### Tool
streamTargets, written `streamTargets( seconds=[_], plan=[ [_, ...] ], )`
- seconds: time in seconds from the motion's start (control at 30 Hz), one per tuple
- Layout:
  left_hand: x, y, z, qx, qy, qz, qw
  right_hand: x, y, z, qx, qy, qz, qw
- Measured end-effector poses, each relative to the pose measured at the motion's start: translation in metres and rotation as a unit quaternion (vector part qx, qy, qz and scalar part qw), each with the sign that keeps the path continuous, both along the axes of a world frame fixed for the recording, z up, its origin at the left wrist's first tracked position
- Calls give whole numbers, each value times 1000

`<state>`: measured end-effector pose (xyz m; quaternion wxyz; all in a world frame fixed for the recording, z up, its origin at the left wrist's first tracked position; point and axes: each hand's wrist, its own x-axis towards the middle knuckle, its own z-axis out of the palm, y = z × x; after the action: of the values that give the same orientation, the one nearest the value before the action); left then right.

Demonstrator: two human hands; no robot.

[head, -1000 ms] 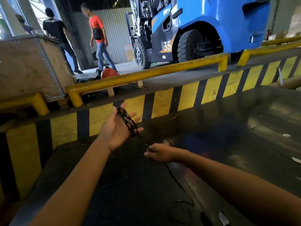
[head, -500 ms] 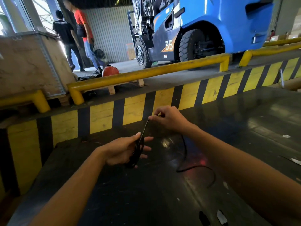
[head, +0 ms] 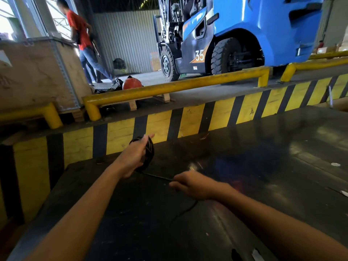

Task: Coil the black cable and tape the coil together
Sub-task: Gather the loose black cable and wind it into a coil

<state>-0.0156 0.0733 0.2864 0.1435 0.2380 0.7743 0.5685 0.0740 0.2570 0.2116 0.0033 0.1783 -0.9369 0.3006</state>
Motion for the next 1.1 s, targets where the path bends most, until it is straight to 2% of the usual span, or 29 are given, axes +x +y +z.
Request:
streamTargets(
  seconds=[0.07, 0.13, 0.2, 0.3, 0.37, 0.43, 0.5, 0.57, 0.67, 0.73, 0.8, 0.87, 0.97, 1.1],
  plan=[
    [-2, -5, -12, -145, -5, -31, 989, -6, 21, 20, 12, 20, -23, 999],
    [2, -6, -19, -282, -34, -59, 957, -14, 40, 40, 20, 50, -59, 997],
    [9, -3, -23, -327, -98, -101, 935, -21, 53, 55, 25, 73, -88, 993],
    [22, 0, -17, -232, -186, -223, 928, -28, 61, 54, 25, 78, -118, 990],
    [30, 2, -9, -105, -248, -296, 916, -24, 57, 39, -7, 62, -128, 990],
    [35, 7, 1, 35, -287, -329, 899, -15, 42, 17, -30, 56, -108, 992],
    [37, 15, 9, 148, -286, -300, 898, -3, 17, -11, -24, 40, -87, 995],
    [35, 25, 13, 188, -249, -204, 928, 9, -13, -33, -31, -15, -83, 996],
    [27, 32, -1, 139, -142, -57, 978, 23, -39, -45, 3, -56, -37, 998],
    [20, 28, -13, 97, -72, -3, 993, 31, -39, -34, 41, -62, 0, 997],
    [14, 19, -19, 34, -39, 14, 999, 38, -33, -17, 60, -61, 20, 996],
    [13, 11, -23, -49, -66, -23, 996, 41, -22, 3, 57, -41, 22, 997],
    [23, 6, -30, -155, -126, -129, 971, 39, -3, 32, 41, 27, 38, 998],
    [37, 9, -29, -133, -202, -204, 948, 34, 18, 46, -17, 97, 10, 995]
  ],
)
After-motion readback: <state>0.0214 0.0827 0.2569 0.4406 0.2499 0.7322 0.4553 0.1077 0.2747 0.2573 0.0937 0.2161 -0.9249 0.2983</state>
